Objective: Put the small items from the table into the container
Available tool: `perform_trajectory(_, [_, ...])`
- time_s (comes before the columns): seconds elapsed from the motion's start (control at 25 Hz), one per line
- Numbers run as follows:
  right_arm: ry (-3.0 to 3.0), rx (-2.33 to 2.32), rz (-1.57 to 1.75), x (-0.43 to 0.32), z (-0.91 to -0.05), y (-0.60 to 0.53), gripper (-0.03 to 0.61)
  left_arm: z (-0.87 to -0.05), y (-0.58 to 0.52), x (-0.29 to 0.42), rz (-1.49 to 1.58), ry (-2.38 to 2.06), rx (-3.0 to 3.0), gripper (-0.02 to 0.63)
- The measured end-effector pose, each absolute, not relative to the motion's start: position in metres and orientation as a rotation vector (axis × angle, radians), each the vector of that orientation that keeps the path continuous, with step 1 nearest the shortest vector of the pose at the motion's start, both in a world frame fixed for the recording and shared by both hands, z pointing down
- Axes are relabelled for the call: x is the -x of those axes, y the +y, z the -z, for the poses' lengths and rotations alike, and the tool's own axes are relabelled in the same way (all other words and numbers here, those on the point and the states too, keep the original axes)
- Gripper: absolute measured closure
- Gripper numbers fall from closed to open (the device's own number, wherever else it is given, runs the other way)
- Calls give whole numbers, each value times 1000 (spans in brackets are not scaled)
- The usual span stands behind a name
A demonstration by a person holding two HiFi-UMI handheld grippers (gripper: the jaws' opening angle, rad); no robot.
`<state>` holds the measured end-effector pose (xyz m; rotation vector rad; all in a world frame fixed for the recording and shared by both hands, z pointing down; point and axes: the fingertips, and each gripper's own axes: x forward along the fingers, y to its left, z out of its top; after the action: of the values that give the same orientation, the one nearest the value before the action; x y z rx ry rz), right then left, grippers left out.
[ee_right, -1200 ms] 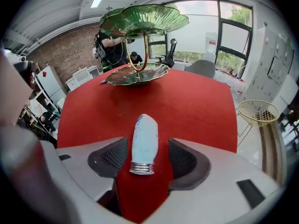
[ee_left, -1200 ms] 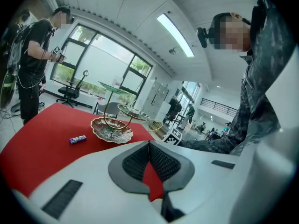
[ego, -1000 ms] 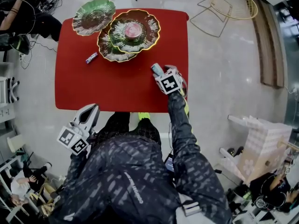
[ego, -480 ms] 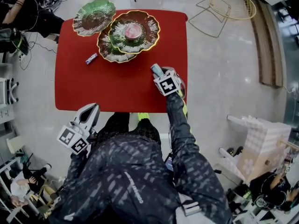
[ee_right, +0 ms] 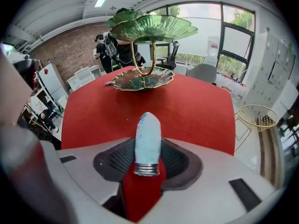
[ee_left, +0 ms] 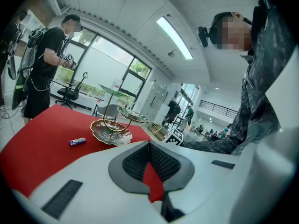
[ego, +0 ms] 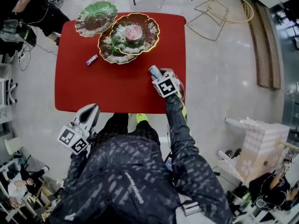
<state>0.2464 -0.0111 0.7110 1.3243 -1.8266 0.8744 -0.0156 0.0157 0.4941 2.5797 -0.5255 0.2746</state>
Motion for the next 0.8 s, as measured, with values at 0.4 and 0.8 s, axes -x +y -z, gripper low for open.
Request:
perform_trajectory(0.4, [-1888,-1304,-823,-218,-659,-7,400,-490,16,10,-231,-523,-2585,604])
perform_trajectory(0.8, [-1934,-1268,-753,-192,-605,3,400,-487,20,2,-188,-518,-2592,603])
